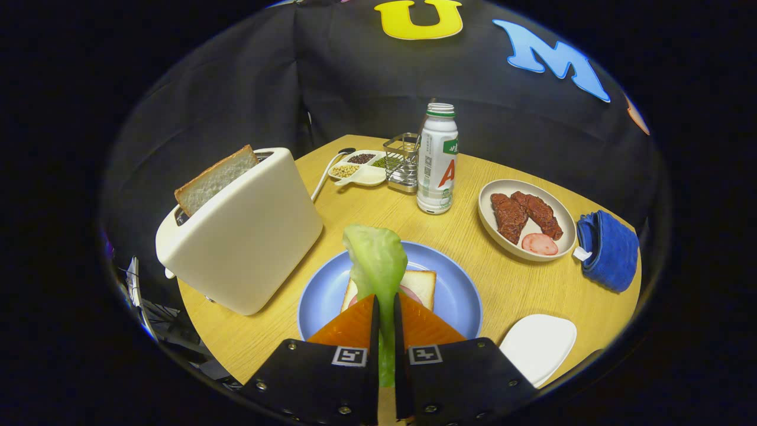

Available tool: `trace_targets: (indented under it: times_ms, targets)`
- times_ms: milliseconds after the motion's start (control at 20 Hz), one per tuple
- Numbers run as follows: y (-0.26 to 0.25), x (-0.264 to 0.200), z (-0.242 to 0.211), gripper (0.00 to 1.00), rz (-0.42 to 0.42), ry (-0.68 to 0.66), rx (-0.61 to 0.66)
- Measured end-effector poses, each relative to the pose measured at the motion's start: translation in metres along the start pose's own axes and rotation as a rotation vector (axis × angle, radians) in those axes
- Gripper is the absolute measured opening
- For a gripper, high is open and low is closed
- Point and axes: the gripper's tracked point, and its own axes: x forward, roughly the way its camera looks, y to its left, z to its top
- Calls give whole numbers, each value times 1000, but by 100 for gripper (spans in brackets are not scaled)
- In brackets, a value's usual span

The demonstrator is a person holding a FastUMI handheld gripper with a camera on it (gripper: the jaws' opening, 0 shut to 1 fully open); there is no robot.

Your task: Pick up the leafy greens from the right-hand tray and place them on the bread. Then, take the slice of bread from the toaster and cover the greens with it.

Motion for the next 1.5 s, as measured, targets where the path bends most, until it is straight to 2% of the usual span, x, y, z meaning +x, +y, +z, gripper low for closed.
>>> trace_targets:
  times_ms: [150, 200, 650, 950, 1200, 1500]
  targets:
    - [3, -5, 5, 37, 2, -22, -17]
    - [1, -8, 7, 38, -6, -28, -27]
    - [5, -24, 12, 38, -33, -109, -47]
    - [20, -27, 5, 38, -53, -169, -11]
    - [38, -27, -1, 38, -37, -207, 34]
    - [69, -51, 17, 38, -55, -390, 32]
